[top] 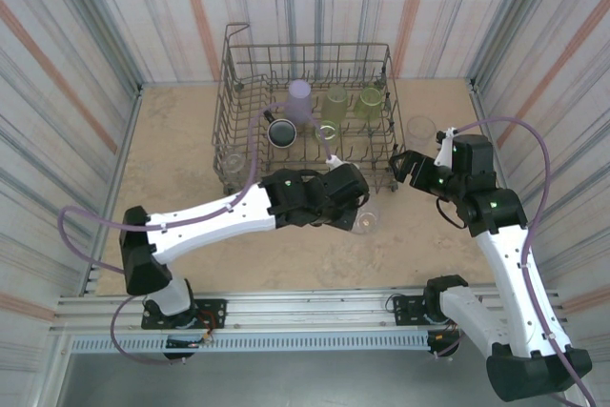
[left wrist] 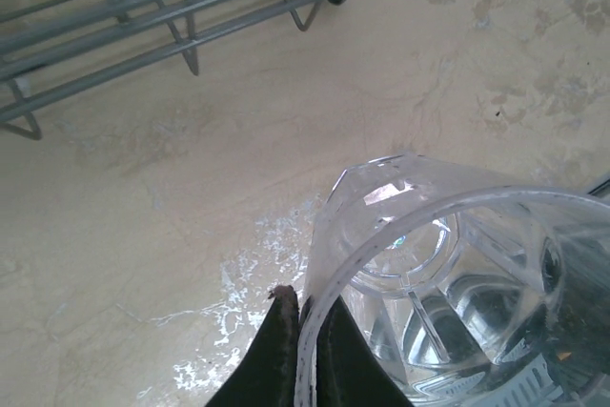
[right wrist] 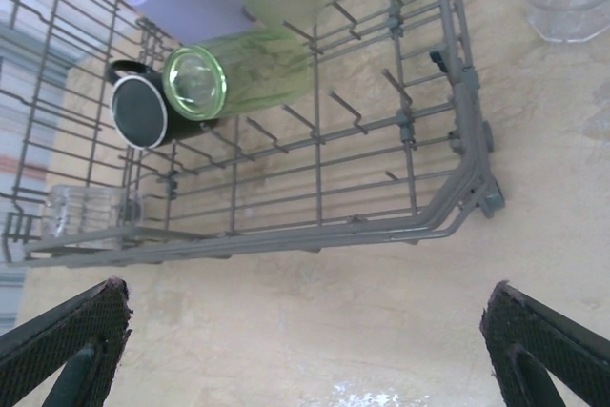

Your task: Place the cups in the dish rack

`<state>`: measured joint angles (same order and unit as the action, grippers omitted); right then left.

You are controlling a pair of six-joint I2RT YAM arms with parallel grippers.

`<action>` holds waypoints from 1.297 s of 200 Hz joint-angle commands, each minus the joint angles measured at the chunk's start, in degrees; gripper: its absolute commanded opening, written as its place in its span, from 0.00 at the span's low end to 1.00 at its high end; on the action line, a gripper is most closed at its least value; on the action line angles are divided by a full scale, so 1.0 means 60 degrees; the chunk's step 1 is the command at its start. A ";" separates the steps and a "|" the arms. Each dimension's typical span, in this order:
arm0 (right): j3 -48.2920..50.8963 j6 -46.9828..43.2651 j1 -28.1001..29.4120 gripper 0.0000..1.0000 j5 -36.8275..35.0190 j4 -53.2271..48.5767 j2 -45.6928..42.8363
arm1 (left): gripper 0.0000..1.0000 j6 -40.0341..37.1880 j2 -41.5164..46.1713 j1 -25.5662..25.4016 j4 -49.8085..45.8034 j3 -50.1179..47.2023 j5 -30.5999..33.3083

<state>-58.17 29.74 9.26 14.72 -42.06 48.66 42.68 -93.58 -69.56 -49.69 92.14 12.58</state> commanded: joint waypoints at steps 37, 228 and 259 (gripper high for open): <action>-0.0242 0.0606 0.0571 0.99 0.0577 0.1152 -0.0143 | 0.00 -0.0111 0.2002 0.1082 0.0029 -0.1318 0.0378; -0.1638 0.0716 0.3316 0.99 0.0029 0.3011 0.2745 | 0.00 -0.3039 0.3737 0.7970 0.1467 -0.1542 -0.5124; -0.1808 0.0887 0.3472 0.99 0.0184 0.3423 0.3189 | 0.00 -0.2920 0.3204 0.9504 0.2311 -0.1669 -0.7017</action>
<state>-66.67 33.08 29.30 16.12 -24.45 66.24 26.57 -72.29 -18.02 -42.17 80.66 -16.80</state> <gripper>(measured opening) 0.988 0.076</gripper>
